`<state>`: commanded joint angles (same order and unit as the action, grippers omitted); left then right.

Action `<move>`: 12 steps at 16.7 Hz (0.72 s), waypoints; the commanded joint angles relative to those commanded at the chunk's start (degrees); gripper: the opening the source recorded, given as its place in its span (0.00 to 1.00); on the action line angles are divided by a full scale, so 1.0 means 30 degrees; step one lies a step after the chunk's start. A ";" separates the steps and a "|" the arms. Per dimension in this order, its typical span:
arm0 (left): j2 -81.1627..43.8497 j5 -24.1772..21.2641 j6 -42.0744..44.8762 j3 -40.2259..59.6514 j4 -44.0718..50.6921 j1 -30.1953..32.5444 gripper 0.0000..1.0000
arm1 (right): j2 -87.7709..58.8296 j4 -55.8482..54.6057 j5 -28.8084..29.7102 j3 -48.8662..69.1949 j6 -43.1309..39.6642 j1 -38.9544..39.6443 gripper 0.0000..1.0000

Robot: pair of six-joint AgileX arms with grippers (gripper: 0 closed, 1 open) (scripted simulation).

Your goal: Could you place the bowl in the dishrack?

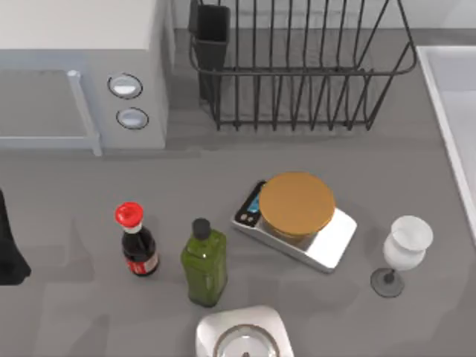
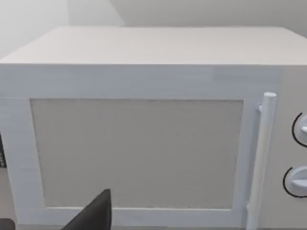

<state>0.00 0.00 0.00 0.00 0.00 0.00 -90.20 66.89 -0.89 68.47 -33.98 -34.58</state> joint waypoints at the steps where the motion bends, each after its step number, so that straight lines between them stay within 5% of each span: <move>1: 0.0000 0.0000 0.0000 0.0000 0.0000 0.0000 1.00 | 0.0000 0.0000 0.0000 0.0000 0.0000 0.0000 1.00; 6: 0.0000 0.0000 0.0000 0.0000 0.0000 0.0000 1.00 | -0.0199 -0.0797 0.0005 -0.0656 0.0088 0.0094 1.00; 12: 0.0000 0.0000 0.0000 0.0000 0.0000 0.0000 1.00 | -0.2056 -0.6333 0.0007 -0.4042 0.0205 0.0171 1.00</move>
<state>0.00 0.00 0.00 0.00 0.00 0.00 -96.36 47.90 -0.86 56.35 -33.36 -34.06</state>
